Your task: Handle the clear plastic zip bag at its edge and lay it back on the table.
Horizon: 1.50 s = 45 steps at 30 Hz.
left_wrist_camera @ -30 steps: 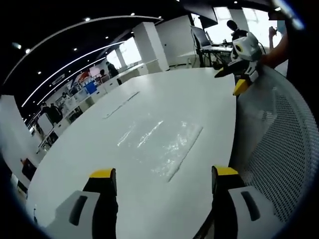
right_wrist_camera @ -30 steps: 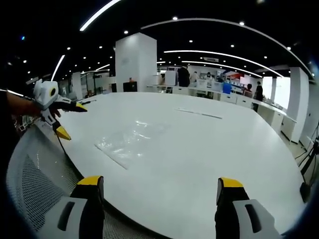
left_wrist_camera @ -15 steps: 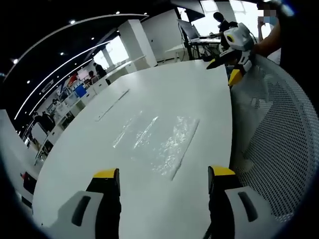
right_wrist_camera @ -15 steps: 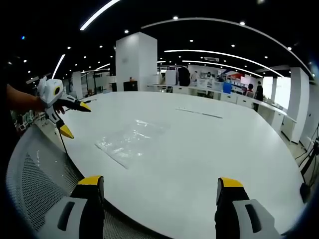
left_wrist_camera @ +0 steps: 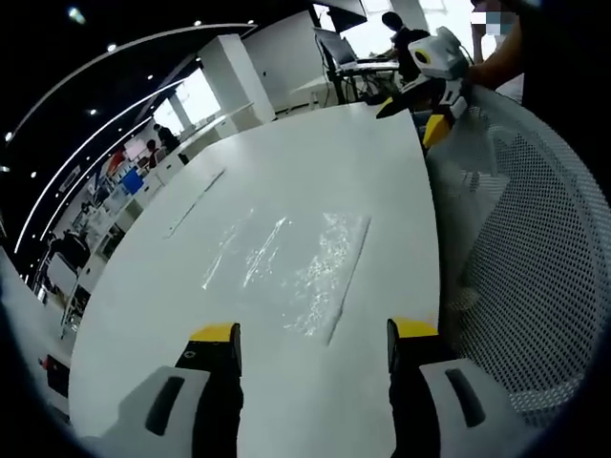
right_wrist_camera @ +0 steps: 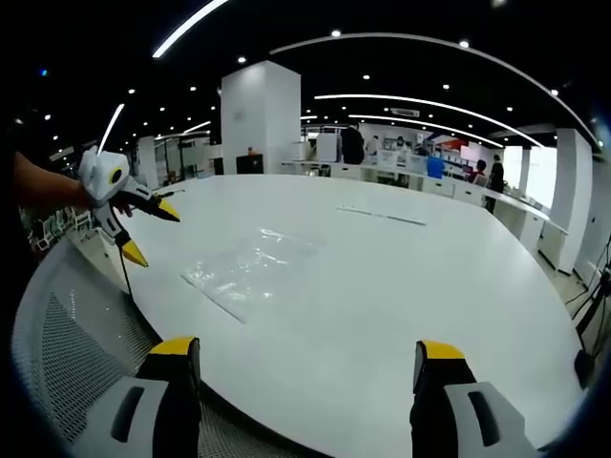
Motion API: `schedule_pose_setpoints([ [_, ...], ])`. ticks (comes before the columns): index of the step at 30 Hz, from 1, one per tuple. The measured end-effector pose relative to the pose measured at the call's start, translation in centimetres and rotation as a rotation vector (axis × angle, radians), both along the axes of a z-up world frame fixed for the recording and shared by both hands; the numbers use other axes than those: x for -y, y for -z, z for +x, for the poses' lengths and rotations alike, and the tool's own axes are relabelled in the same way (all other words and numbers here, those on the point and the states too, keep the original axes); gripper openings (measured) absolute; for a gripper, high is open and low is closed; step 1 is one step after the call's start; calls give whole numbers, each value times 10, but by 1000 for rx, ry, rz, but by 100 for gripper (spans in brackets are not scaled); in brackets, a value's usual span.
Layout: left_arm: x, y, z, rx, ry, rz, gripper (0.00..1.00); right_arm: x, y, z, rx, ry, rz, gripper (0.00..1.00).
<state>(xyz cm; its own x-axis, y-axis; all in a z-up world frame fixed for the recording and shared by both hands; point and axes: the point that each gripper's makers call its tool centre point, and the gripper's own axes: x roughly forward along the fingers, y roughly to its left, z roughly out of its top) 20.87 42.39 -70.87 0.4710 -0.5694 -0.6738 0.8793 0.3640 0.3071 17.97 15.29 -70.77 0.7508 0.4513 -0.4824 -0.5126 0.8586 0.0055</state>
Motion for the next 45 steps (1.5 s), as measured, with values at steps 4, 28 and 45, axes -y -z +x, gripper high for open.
schedule_pose_setpoints([
  [4, 1, 4, 1, -10, 24, 19, 58, 0, 1, 0, -3, -2, -2, 93],
  [28, 8, 33, 9, -26, 204, 165, 38, 2, 4, -1, -17, -1, -8, 91],
  [45, 13, 52, 14, -38, 311, 259, 24, 1, 3, -4, -28, 1, -13, 90],
])
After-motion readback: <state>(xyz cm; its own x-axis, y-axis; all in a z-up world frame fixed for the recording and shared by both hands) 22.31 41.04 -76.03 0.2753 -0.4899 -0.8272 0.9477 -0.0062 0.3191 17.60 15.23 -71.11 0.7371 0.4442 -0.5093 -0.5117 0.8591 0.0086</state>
